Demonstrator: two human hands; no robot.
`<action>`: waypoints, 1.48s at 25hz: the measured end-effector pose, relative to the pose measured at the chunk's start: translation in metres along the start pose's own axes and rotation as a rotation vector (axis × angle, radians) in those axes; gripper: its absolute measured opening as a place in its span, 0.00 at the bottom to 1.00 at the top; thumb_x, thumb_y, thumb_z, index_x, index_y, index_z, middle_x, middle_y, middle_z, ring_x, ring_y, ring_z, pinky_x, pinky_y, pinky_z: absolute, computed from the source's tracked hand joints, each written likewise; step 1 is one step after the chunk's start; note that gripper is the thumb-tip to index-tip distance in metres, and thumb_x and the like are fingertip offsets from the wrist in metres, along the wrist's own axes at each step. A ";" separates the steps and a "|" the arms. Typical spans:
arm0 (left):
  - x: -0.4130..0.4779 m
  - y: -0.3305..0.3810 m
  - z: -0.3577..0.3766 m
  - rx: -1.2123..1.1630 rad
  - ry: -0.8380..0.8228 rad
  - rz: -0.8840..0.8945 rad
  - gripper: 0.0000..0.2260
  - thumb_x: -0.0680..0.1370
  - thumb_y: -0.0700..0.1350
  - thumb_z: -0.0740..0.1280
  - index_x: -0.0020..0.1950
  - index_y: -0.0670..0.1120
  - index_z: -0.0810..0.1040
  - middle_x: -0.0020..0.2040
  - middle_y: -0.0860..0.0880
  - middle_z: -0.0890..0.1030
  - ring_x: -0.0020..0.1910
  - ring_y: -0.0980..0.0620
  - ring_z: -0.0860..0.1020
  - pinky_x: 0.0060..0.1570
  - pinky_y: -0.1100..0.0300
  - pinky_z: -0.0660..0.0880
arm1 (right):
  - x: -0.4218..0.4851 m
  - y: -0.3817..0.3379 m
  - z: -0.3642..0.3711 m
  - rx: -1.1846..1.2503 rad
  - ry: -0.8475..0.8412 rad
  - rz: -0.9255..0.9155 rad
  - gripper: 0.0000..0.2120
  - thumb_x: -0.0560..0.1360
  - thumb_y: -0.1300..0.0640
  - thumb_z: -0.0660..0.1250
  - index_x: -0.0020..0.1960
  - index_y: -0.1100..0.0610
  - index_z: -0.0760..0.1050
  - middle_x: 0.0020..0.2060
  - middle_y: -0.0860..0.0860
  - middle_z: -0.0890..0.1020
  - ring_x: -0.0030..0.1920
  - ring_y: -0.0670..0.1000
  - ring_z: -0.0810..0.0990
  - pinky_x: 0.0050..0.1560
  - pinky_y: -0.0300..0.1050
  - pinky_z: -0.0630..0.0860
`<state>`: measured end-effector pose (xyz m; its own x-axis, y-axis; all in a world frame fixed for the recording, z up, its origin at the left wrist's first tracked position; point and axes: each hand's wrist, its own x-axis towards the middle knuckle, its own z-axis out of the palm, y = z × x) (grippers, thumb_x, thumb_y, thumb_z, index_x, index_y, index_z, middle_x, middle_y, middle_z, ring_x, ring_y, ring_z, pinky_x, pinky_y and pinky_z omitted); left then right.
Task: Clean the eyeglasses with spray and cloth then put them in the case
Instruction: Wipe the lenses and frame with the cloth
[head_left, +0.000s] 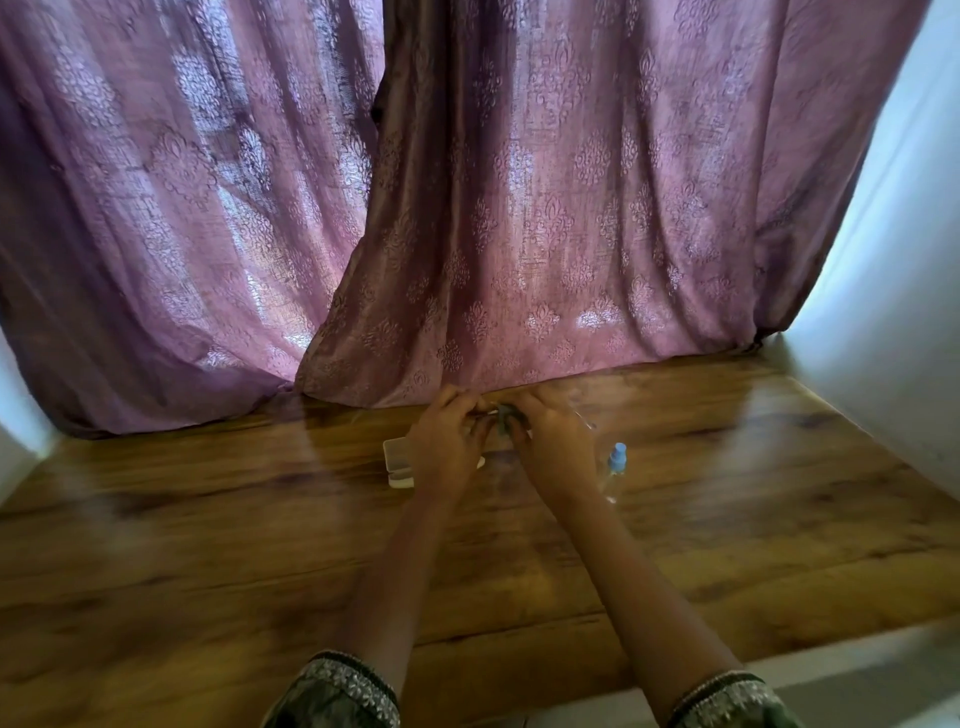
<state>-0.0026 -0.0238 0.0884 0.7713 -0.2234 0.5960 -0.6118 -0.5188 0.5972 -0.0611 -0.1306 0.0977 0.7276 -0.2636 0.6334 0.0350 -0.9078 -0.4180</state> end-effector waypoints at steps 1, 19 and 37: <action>-0.001 0.000 -0.001 -0.007 -0.004 0.005 0.03 0.69 0.42 0.72 0.41 0.45 0.81 0.44 0.49 0.80 0.39 0.51 0.78 0.34 0.62 0.69 | -0.001 0.002 0.001 0.002 0.010 -0.002 0.09 0.70 0.63 0.67 0.49 0.56 0.79 0.42 0.53 0.81 0.36 0.54 0.79 0.33 0.47 0.76; 0.000 -0.011 -0.005 -0.278 0.029 -0.016 0.04 0.68 0.41 0.74 0.39 0.46 0.81 0.40 0.51 0.83 0.36 0.54 0.80 0.38 0.54 0.78 | -0.008 0.052 -0.003 0.125 0.114 0.294 0.09 0.71 0.61 0.66 0.50 0.54 0.79 0.45 0.53 0.82 0.39 0.56 0.81 0.38 0.47 0.76; 0.051 -0.031 -0.031 -0.797 -0.277 -0.958 0.07 0.70 0.46 0.72 0.34 0.47 0.77 0.29 0.52 0.75 0.22 0.60 0.66 0.21 0.68 0.62 | -0.018 0.061 -0.005 0.922 -0.129 0.801 0.10 0.77 0.53 0.62 0.42 0.56 0.79 0.30 0.51 0.74 0.30 0.47 0.70 0.32 0.40 0.67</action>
<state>0.0503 0.0062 0.1171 0.9125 -0.2498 -0.3239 0.3457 0.0477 0.9371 -0.0759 -0.1834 0.0640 0.8268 -0.5591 -0.0610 -0.0193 0.0802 -0.9966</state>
